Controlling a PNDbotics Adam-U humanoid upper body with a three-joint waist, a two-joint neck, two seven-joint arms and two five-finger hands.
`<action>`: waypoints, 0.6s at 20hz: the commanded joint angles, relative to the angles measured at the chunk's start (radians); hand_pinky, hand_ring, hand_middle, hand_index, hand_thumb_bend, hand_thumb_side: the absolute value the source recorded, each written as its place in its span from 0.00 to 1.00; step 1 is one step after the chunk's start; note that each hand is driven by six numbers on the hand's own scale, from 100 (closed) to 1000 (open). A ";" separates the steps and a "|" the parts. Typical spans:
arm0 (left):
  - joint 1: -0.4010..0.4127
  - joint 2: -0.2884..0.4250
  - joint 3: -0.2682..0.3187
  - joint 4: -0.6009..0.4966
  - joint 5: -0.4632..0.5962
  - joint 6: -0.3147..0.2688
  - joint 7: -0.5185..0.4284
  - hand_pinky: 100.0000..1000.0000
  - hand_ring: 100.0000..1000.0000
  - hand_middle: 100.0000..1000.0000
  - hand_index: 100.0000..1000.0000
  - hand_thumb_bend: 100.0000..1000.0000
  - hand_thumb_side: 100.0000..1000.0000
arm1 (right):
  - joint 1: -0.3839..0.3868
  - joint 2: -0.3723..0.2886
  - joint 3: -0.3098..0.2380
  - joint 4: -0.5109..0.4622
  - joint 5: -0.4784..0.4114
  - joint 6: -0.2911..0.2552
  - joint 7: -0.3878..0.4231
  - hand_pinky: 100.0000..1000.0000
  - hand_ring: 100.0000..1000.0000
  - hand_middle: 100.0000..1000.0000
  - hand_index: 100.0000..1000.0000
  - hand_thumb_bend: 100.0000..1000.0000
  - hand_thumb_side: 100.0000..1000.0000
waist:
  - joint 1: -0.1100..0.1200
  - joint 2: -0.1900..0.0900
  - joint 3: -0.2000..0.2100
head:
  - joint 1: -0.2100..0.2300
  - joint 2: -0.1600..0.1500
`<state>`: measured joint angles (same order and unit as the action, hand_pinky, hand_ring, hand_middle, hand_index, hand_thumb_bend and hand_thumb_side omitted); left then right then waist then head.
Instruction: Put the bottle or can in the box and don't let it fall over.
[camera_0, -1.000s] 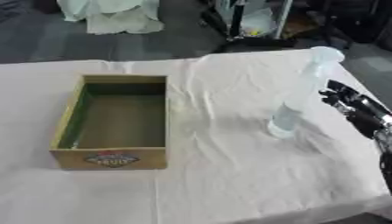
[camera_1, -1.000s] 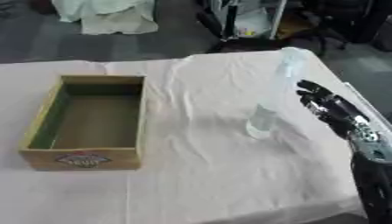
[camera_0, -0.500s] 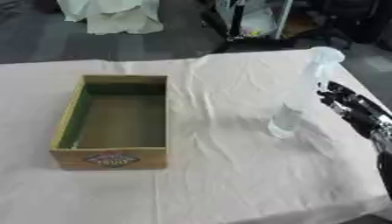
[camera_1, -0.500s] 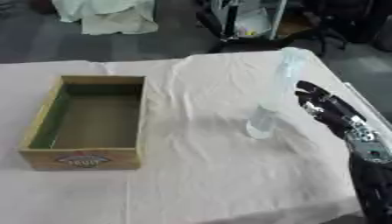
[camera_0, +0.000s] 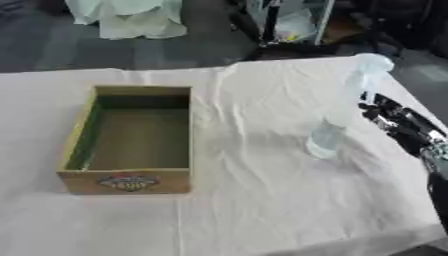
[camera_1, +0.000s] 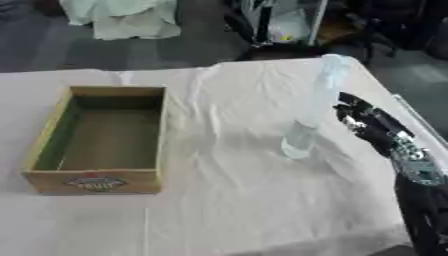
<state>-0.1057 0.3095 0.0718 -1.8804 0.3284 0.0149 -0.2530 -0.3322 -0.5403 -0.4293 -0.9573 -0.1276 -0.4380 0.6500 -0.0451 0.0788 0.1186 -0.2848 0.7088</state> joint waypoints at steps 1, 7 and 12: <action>-0.008 0.020 0.009 -0.013 0.004 -0.003 -0.001 1.00 1.00 1.00 0.75 0.00 0.79 | -0.005 -0.032 0.001 -0.022 -0.005 -0.003 0.003 1.00 1.00 1.00 1.00 0.00 0.41 | 0.002 -0.011 -0.001 | -0.003 -0.009; -0.008 0.020 0.009 -0.013 0.005 -0.003 -0.001 1.00 1.00 1.00 0.75 0.00 0.79 | 0.000 -0.035 0.005 -0.024 -0.010 -0.005 0.008 1.00 1.00 1.00 1.00 0.00 0.41 | 0.001 -0.012 -0.002 | -0.004 -0.009; -0.007 0.020 0.009 -0.012 0.004 -0.003 -0.001 1.00 1.00 1.00 0.75 0.00 0.79 | 0.012 -0.038 0.008 -0.030 -0.015 -0.009 0.009 1.00 1.00 1.00 1.00 0.00 0.41 | 0.001 -0.011 -0.003 | -0.003 -0.009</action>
<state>-0.1057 0.3095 0.0718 -1.8804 0.3291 0.0149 -0.2530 -0.3136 -0.5405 -0.4189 -0.9609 -0.1338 -0.4444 0.6564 -0.0452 0.0788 0.1169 -0.2857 0.7088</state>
